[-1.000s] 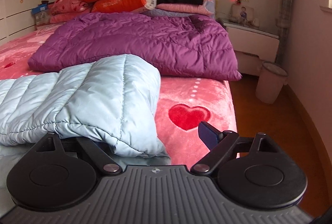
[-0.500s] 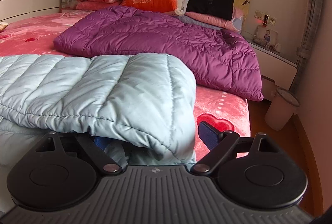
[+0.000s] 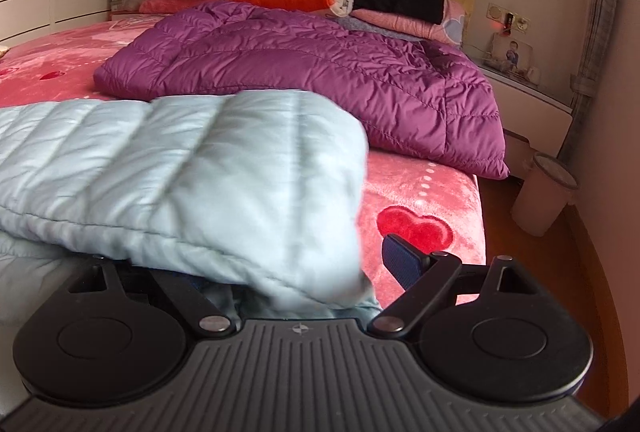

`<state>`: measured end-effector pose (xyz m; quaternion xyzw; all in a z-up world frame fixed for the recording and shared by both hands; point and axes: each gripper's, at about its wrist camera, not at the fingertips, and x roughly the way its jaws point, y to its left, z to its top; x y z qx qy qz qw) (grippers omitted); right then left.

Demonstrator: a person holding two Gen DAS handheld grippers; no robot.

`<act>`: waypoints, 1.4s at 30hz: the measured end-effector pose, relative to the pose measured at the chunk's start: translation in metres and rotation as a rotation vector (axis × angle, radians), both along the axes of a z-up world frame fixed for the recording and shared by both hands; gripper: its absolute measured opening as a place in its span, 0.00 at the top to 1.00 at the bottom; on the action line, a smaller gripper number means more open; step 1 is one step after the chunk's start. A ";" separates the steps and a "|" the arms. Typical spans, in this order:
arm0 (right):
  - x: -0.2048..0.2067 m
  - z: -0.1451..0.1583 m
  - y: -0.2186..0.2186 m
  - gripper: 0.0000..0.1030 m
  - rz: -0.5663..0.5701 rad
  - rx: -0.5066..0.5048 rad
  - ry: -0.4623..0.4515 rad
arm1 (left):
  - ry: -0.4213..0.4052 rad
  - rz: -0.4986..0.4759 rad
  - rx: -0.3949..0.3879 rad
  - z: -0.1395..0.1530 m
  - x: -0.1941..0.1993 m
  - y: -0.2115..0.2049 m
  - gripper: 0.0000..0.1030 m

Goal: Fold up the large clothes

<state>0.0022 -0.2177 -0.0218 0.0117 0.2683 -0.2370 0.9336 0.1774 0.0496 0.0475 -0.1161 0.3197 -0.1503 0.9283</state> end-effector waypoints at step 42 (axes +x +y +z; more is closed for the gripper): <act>-0.035 0.054 0.008 0.00 0.166 0.118 -0.274 | -0.110 -0.036 0.085 0.009 -0.004 -0.012 0.60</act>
